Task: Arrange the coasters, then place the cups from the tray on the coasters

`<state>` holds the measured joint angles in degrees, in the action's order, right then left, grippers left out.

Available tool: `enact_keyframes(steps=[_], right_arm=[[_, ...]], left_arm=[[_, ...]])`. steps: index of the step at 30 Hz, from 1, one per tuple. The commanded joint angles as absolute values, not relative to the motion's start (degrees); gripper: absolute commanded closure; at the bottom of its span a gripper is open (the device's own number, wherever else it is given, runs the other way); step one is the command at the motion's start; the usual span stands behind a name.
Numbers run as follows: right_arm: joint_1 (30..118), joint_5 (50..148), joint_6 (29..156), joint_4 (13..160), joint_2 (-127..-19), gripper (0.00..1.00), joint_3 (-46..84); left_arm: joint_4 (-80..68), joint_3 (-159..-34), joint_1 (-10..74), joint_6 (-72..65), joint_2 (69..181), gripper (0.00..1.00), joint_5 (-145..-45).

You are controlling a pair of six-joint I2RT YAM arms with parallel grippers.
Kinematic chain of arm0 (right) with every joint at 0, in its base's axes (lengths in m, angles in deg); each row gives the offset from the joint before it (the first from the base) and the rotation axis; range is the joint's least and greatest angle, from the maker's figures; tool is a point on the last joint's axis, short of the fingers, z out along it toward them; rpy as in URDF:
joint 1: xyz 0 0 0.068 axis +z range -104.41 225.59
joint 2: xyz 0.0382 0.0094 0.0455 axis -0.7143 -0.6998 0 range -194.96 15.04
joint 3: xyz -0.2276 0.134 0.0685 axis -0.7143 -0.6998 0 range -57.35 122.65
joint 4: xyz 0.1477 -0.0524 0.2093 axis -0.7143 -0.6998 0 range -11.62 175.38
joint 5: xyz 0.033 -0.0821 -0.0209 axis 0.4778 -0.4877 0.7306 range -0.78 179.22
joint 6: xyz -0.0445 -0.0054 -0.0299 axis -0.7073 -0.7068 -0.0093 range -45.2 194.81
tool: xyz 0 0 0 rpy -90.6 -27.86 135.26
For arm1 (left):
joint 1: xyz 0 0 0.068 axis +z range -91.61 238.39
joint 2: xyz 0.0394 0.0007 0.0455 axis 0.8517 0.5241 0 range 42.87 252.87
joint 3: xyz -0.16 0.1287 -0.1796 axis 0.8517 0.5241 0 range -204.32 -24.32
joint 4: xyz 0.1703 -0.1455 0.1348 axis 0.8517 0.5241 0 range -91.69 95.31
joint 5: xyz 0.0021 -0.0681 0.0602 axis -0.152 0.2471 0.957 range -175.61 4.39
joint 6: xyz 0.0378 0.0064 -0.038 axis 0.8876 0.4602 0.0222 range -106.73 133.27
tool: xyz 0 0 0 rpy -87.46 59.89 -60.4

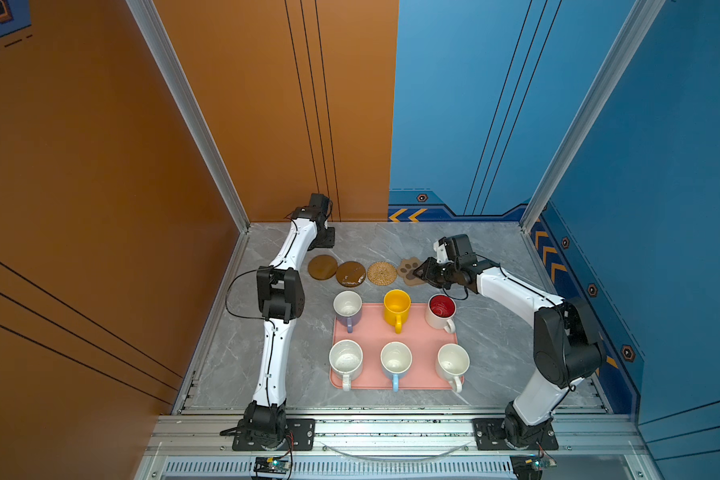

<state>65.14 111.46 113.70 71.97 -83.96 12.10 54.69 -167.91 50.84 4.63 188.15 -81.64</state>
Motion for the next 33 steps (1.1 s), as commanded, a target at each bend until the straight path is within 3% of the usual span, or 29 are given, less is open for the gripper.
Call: enact_keyframes(steps=[1, 15, 33], right_arm=[[65.3, 111.2, 114.2, 72.6, -82.1, 0.69, 11.4], [67.0, 111.7, 115.3, 73.4, -84.5, 0.69, 12.7], [67.8, 112.8, 115.3, 73.5, -87.0, 0.69, 14.7]], left_arm=[[56.0, -170.5, 51.8, 2.6, 192.6, 0.54, -83.1], [54.5, -174.9, 52.4, 0.7, 198.7, 0.54, -86.2], [54.5, -161.7, 52.4, 1.1, 192.9, 0.56, -87.9]])
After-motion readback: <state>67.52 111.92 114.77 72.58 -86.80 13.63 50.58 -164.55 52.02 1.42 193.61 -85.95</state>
